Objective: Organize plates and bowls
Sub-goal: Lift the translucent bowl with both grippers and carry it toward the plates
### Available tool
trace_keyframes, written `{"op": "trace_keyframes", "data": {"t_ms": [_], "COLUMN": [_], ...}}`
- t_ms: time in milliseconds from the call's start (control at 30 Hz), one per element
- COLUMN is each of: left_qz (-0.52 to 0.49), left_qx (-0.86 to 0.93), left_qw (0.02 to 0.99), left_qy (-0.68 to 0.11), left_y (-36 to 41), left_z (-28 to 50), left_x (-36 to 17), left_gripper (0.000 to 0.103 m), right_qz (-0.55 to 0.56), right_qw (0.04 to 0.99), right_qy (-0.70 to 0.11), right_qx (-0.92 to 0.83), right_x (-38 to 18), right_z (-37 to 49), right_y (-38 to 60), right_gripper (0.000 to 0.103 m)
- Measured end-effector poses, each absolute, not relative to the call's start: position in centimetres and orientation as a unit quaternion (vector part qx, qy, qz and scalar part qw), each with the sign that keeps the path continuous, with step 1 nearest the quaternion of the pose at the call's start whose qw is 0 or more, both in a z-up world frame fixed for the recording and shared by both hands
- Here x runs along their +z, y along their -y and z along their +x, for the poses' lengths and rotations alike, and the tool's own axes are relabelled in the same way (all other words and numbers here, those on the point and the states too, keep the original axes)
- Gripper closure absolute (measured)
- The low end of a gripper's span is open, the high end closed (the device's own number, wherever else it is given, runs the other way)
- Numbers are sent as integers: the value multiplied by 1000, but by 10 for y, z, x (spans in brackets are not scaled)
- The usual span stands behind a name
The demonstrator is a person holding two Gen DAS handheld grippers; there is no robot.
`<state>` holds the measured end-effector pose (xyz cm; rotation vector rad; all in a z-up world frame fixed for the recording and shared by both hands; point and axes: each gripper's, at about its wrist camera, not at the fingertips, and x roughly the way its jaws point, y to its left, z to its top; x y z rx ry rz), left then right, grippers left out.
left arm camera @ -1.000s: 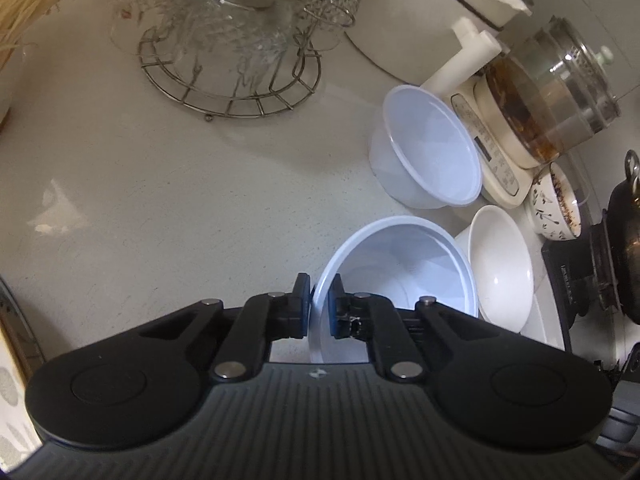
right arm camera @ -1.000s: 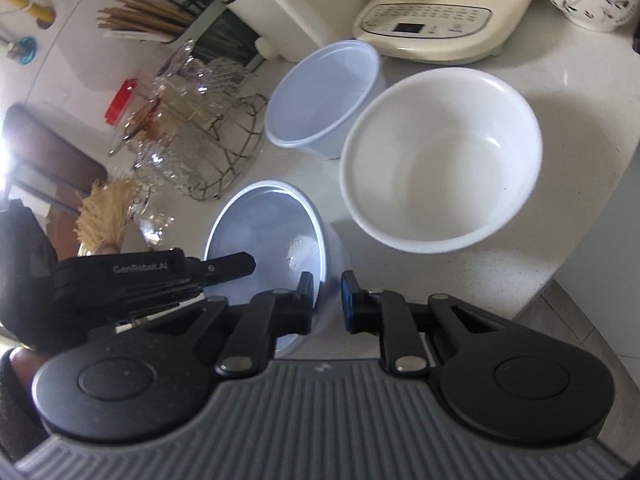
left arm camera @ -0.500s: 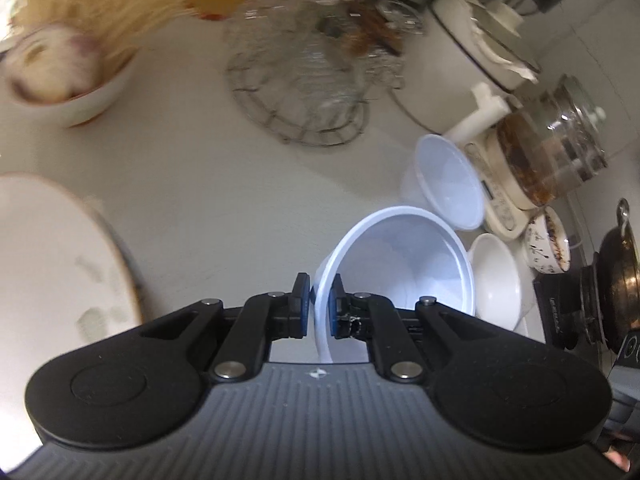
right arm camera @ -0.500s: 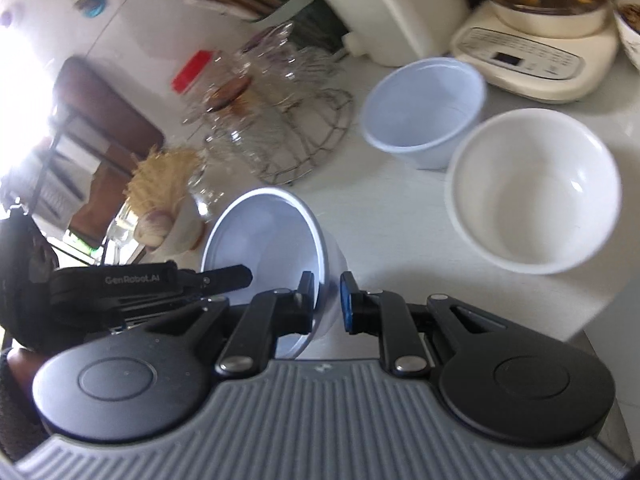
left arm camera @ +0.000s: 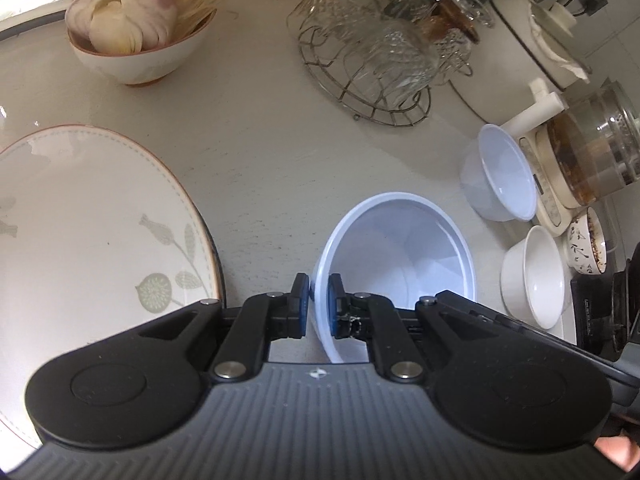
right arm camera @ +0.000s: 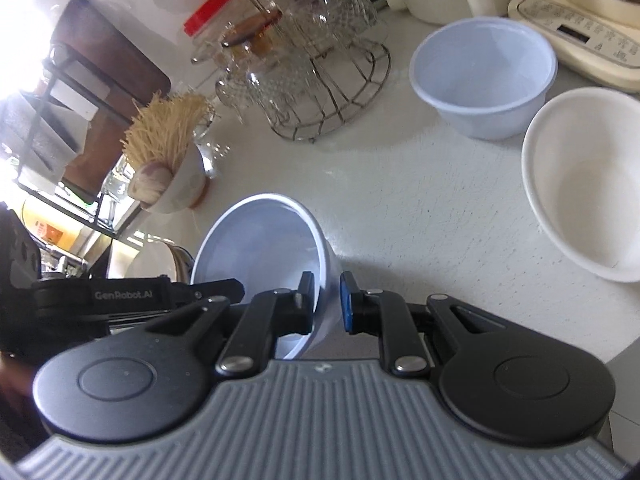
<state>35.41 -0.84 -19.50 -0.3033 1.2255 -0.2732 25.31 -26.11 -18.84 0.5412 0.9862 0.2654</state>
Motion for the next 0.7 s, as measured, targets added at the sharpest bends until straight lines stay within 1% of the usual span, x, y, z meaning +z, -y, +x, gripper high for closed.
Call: {"op": "trace_keyframes", "data": {"t_ms": [433,700], "left_qz": [-135,-128], "left_qx": [-118,-101], "left_qw": [798,809], "left_qy": [-576,-565], "left_y": [8,6], "left_z": [358,351], "left_x": [-204,-186], "left_gripper": [91,90], "right_qz": [246,233], "right_qw": [822,834], "right_qy": [-499,-485], "right_qx": [124,119], "right_x": [-203,-188], "right_z": [265,262], "right_y": [257,258], "right_gripper": [84,84]}}
